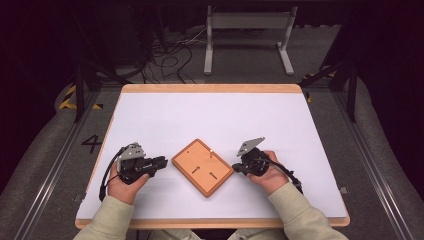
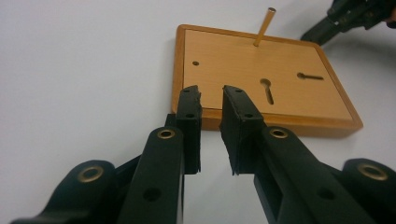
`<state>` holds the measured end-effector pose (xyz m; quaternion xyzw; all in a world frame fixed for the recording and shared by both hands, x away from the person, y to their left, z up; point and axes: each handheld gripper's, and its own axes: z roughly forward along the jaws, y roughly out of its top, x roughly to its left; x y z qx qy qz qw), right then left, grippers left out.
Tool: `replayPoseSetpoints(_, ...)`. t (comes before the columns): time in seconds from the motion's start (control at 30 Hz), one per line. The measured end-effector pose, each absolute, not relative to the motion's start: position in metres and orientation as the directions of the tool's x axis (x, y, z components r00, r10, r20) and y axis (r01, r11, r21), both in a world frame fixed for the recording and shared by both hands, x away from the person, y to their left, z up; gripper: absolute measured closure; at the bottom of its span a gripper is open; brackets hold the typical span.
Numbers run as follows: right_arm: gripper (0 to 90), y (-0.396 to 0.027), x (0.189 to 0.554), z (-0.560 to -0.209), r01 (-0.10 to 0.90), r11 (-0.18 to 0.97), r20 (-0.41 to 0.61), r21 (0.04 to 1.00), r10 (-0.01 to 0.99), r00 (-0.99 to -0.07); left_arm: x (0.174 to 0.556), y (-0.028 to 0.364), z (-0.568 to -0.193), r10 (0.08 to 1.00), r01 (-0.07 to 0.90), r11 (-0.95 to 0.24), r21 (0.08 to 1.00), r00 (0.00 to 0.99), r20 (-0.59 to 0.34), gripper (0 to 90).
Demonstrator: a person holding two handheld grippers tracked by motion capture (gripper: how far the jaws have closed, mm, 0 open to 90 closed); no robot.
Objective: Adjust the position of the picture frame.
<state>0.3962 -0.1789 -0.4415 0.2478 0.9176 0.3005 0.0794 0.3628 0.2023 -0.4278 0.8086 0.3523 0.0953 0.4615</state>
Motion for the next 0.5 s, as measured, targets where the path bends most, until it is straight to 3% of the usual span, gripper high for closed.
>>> replayPoseSetpoints(0.27,90.0,-0.154,0.382,-0.444,0.346,0.723,0.055,0.597,0.394,-0.918,0.367,0.211,-0.429,0.695,0.505,-0.309,0.806,0.698,-0.171,79.1)
replayPoseSetpoints(0.33,90.0,-0.144,0.377,-0.444,0.301,0.740,0.029,0.601,0.357,-0.934,0.370,0.213,-0.430,0.719,0.514,-0.309,0.800,0.677,-0.157,79.4)
replayPoseSetpoints(0.5,90.0,-0.155,0.375,-0.431,0.288,0.730,-0.047,0.620,0.401,-0.915,0.387,0.212,-0.439,0.790,0.598,-0.294,0.745,0.591,-0.162,81.0)
